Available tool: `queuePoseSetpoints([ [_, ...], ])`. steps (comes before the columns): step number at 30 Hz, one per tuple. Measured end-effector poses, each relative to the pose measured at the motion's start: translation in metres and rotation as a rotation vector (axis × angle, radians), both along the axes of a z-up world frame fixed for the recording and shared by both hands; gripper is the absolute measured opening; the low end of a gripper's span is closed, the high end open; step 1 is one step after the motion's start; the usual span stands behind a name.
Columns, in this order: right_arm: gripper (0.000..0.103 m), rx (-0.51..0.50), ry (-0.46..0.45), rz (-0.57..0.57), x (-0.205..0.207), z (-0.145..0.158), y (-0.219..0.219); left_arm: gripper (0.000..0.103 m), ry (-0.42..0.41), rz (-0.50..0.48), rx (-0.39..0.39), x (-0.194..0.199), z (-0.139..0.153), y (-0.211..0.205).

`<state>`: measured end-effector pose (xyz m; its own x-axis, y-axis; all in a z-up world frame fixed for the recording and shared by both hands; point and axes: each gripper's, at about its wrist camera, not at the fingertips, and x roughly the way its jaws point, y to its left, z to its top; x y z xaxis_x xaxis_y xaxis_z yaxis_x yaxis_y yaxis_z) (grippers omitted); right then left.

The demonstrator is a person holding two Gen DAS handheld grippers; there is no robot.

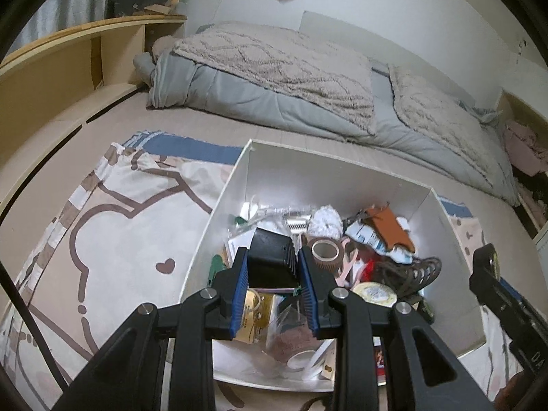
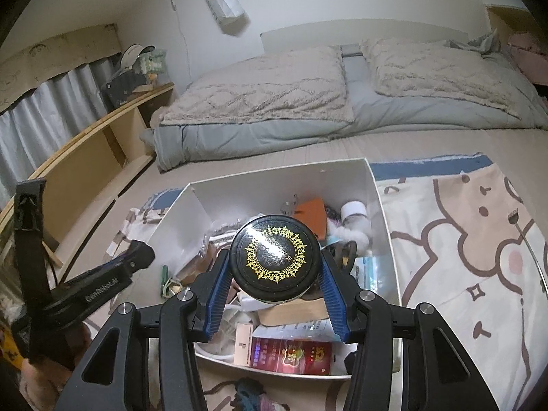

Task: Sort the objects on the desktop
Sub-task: 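Carry the block with the left gripper over the white SHOES box while the right gripper carries the tin there, then open the left gripper to drop the block into the box while the right gripper releases the tin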

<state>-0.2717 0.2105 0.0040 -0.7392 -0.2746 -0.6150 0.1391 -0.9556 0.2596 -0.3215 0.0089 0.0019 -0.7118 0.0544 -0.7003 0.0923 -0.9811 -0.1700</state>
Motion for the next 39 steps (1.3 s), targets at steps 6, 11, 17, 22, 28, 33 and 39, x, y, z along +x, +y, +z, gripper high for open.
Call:
queuePoseSetpoints([
  [6, 0.051, 0.016, -0.024, 0.015, -0.001, -0.009, -0.005, 0.029, -0.024, -0.003, -0.022, -0.003, -0.011, 0.006],
  [11, 0.051, 0.025, -0.051, 0.022, -0.003, -0.017, -0.006, 0.029, -0.037, 0.0, -0.032, -0.005, -0.017, 0.008],
  [17, 0.051, 0.033, -0.078, 0.021, -0.006, -0.026, -0.006, 0.029, -0.055, -0.002, -0.047, -0.005, -0.023, 0.009],
  [22, 0.051, 0.037, -0.095, 0.018, -0.008, -0.031, -0.004, 0.029, -0.055, 0.014, -0.056, -0.004, -0.025, 0.009],
  [28, 0.051, 0.033, -0.117, 0.013, -0.01, -0.036, 0.001, 0.056, -0.023, 0.047, -0.101, 0.002, -0.023, 0.009],
  [33, 0.051, 0.042, -0.133, 0.013, -0.012, -0.04, 0.002, 0.058, -0.022, 0.042, -0.099, 0.004, -0.022, 0.01],
  [39, 0.051, 0.057, -0.148, 0.013, -0.012, -0.044, 0.001, 0.068, -0.002, 0.036, -0.109, 0.008, -0.021, 0.014],
])
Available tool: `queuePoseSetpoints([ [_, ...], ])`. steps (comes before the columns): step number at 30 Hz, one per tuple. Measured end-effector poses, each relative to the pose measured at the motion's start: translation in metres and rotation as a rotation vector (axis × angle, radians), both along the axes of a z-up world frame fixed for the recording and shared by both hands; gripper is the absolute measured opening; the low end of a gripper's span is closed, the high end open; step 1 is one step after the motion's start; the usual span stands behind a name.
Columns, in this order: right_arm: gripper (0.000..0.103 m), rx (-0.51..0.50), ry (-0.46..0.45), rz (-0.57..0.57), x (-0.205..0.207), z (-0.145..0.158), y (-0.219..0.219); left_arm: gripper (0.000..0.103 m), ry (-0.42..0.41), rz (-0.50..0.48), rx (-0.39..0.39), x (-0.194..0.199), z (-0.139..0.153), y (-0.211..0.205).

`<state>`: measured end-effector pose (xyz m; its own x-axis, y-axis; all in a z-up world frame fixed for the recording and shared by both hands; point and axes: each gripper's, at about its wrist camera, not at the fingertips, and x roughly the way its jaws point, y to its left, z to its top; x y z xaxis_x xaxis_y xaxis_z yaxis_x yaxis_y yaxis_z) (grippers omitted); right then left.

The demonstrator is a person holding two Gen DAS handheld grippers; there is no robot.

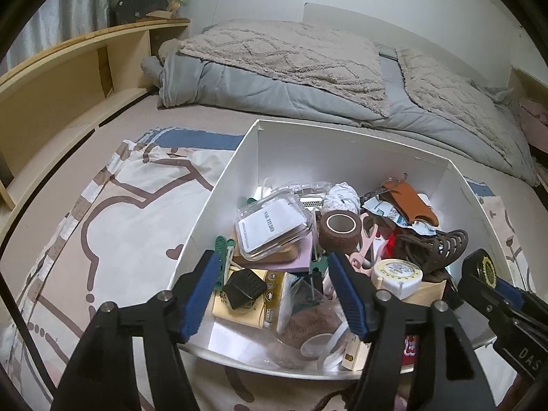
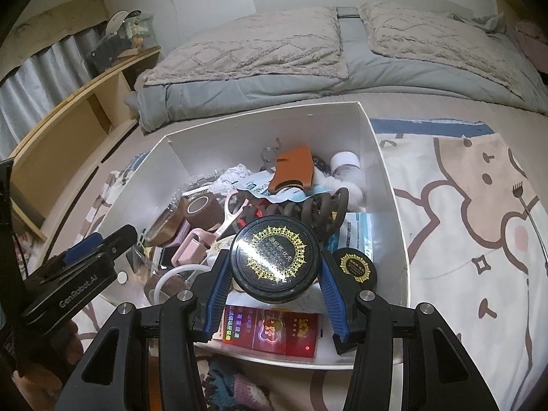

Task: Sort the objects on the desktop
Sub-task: 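Open the left gripper to drop the block into the box while the right gripper releases the tin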

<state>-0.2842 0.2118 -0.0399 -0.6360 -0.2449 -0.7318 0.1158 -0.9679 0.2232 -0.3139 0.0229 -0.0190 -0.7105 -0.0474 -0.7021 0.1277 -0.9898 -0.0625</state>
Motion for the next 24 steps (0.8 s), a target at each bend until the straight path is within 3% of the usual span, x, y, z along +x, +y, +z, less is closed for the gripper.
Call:
queuePoseSetpoints([
  [7, 0.051, -0.019, 0.006, 0.006, 0.001, 0.001, 0.002, 0.076, 0.001, -0.004, 0.0, 0.002, 0.0, 0.003],
  [9, 0.055, -0.019, 0.018, 0.012, 0.002, 0.001, 0.001, 0.076, 0.002, 0.004, -0.001, 0.004, 0.0, 0.004],
  [11, 0.086, -0.016, 0.045, 0.004, 0.004, 0.004, 0.001, 0.078, 0.004, 0.008, 0.0, 0.005, 0.001, 0.004],
  [12, 0.09, -0.023, 0.054, 0.001, 0.005, 0.006, 0.001, 0.079, 0.005, 0.008, -0.001, 0.006, 0.001, 0.005],
  [24, 0.091, -0.031, 0.05, -0.011, 0.005, 0.008, 0.004, 0.084, 0.029, -0.01, -0.016, 0.013, 0.008, 0.008],
])
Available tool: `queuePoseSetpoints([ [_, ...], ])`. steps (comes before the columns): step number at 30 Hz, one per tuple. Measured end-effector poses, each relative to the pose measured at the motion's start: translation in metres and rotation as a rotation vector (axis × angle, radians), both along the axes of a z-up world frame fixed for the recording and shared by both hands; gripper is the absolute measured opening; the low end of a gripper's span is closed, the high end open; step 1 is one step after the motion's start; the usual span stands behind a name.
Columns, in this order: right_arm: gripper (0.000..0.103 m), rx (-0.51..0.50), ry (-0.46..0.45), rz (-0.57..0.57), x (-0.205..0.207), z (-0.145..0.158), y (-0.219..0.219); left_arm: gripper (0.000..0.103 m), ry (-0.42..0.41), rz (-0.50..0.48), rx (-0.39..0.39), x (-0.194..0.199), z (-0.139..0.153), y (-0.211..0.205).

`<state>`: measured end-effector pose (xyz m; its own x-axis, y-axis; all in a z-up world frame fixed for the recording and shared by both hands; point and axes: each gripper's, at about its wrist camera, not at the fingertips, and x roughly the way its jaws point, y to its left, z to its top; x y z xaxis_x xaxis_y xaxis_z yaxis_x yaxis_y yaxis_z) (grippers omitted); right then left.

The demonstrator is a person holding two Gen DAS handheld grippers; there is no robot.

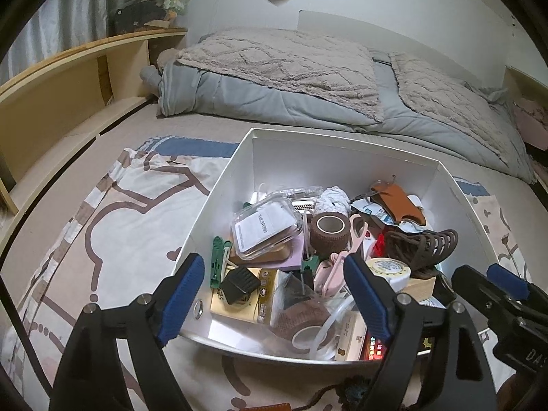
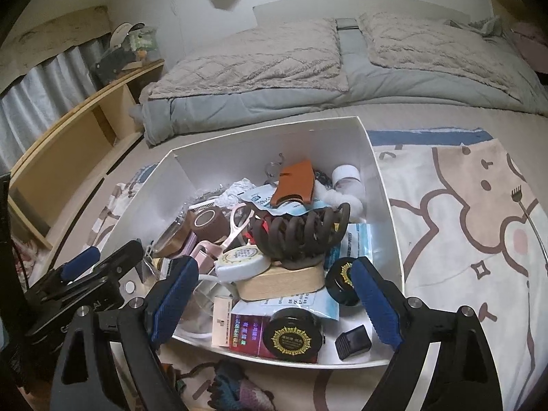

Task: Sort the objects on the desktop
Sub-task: 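Open the left gripper to drop the block into the box while the right gripper releases the tin, then raise both open grippers away from the box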

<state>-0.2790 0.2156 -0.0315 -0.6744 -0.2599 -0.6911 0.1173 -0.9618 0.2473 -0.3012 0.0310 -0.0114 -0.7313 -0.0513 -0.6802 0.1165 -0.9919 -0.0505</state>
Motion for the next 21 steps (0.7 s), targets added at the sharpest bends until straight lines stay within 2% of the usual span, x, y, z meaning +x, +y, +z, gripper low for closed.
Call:
queuePoseSetpoints([
  [8, 0.091, -0.009, 0.008, -0.002, 0.002, 0.002, 0.002, 0.086, 0.004, 0.013, 0.007, 0.003, 0.002, -0.001],
  [16, 0.091, -0.059, 0.044, 0.002, 0.007, 0.009, 0.006, 0.089, 0.025, 0.02, 0.001, 0.008, 0.009, -0.005],
  [21, 0.093, -0.067, 0.088, -0.021, 0.012, 0.017, 0.01, 0.096, 0.033, -0.001, 0.012, 0.011, 0.013, -0.005],
])
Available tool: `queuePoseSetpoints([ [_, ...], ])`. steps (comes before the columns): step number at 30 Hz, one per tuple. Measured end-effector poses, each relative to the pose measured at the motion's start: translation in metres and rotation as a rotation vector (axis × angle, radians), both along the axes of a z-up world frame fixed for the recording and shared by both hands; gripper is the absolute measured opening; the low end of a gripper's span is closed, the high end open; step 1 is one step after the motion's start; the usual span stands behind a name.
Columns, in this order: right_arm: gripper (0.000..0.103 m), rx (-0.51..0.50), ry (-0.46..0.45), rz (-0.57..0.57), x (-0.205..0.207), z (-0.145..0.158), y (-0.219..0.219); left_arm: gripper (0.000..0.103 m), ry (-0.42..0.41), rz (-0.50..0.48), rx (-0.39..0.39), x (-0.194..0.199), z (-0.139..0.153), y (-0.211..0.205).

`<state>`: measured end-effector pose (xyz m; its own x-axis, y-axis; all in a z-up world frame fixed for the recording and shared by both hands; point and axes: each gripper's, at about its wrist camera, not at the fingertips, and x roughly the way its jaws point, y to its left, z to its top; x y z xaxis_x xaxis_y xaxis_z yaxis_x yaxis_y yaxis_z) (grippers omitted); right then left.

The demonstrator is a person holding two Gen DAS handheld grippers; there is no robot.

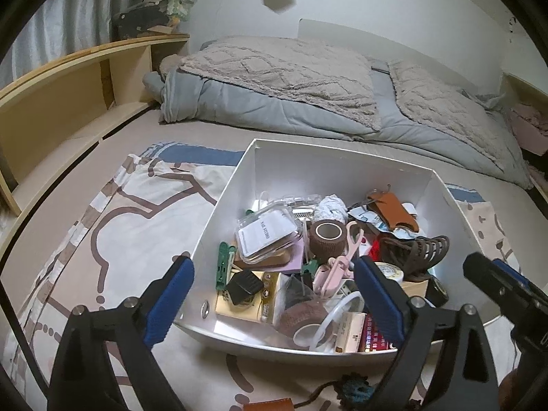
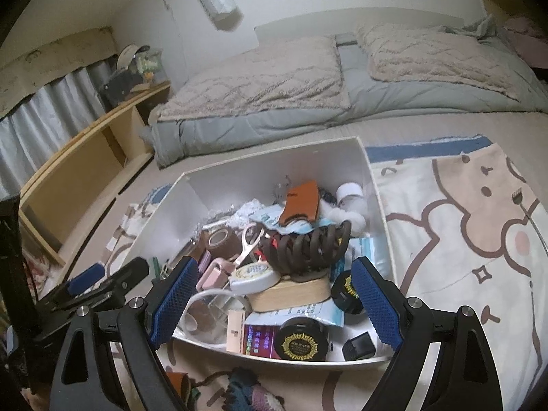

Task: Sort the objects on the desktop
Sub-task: 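Raise both open grippers away from the box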

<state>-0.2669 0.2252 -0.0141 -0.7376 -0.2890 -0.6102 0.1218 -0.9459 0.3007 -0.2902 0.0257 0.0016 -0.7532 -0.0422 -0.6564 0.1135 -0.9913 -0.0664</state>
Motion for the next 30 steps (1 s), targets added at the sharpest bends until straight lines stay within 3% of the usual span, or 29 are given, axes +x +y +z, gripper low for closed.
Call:
queuePoseSetpoints([
  [2, 0.103, -0.003, 0.018, -0.017, 0.001, 0.003, 0.003, 0.097, 0.012, 0.002, -0.008, 0.002, 0.002, 0.001],
  [21, 0.103, 0.088, 0.123, -0.032, 0.019, 0.026, 0.0, 0.101, 0.128, 0.048, -0.02, 0.025, 0.034, -0.001],
  [30, 0.103, 0.114, 0.167, -0.033, 0.031, 0.038, -0.003, 0.101, 0.161, 0.023, -0.058, 0.038, 0.045, 0.005],
])
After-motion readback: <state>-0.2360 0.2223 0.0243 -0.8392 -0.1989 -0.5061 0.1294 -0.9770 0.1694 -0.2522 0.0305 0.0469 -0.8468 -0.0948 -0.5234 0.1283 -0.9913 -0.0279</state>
